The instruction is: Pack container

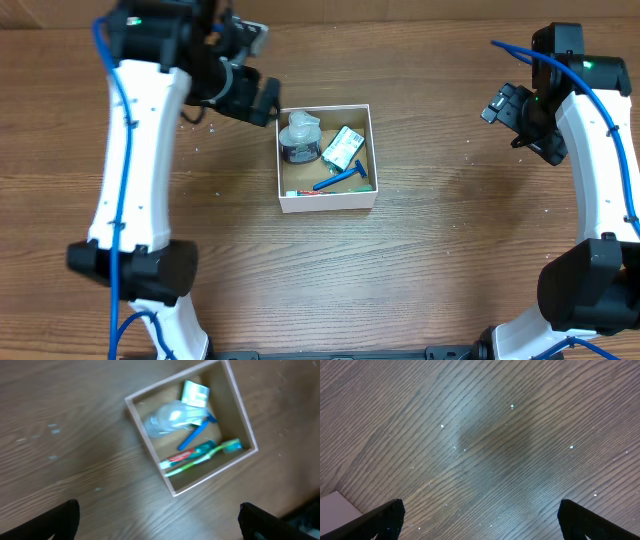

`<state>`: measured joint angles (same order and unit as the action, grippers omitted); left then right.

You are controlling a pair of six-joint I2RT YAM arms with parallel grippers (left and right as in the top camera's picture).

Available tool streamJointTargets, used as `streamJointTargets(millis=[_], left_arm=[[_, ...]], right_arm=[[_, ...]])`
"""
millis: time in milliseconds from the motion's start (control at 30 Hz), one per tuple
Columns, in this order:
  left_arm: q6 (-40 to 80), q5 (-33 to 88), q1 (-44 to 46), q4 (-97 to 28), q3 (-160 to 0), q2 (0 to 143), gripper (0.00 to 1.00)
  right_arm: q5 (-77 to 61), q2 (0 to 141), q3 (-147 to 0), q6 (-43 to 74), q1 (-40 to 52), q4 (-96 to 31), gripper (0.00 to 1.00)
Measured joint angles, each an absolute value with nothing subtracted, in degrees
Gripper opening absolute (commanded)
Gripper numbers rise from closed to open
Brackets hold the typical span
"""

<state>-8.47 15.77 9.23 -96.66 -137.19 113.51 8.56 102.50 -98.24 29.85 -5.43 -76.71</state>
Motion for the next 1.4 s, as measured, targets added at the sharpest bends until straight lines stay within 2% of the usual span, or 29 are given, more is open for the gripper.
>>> streamJointTargets(millis=[167, 300, 433, 567, 733, 900, 1167, 1400], left_arm=[[-8.97, 8.34, 2.94, -94.5, -137.19, 102.74, 1.0], [-12.34, 8.21, -1.43, -78.24, -129.27, 88.42, 1.0], [-13.96, 13.06, -4.36, -52.38, -101.56, 69.06, 1.0], [-14.17, 17.3, -5.72, -31.79, -71.16, 53.65, 1.0], [-14.28, 20.16, -5.74, -13.5, -39.53, 35.27, 1.0], [-14.96, 22.15, -5.74, 2.92, -18.13, 17.96, 1.0], [-15.0, 22.52, -5.89, 6.5, -3.07, 4.21, 1.0], [-15.0, 21.67, -8.56, -2.7, -0.49, 0.99, 1.0]], right_arm=[[8.54, 102.5, -98.24, 29.82, -5.43, -76.71, 1.0], [8.56, 102.5, -98.24, 29.85, -5.43, -76.69, 1.0], [8.56, 102.5, -98.24, 29.8, -5.43, -76.62, 1.0], [8.56, 102.5, -98.21, 29.82, -5.43, -76.66, 1.0], [8.54, 102.5, -98.24, 29.85, -5.43, -76.71, 1.0], [8.58, 102.5, -98.24, 29.82, -5.43, -76.71, 1.0], [8.56, 102.5, -98.24, 29.82, -5.43, -76.62, 1.0], [8.54, 102.5, -98.24, 29.82, -5.43, -76.71, 1.0]])
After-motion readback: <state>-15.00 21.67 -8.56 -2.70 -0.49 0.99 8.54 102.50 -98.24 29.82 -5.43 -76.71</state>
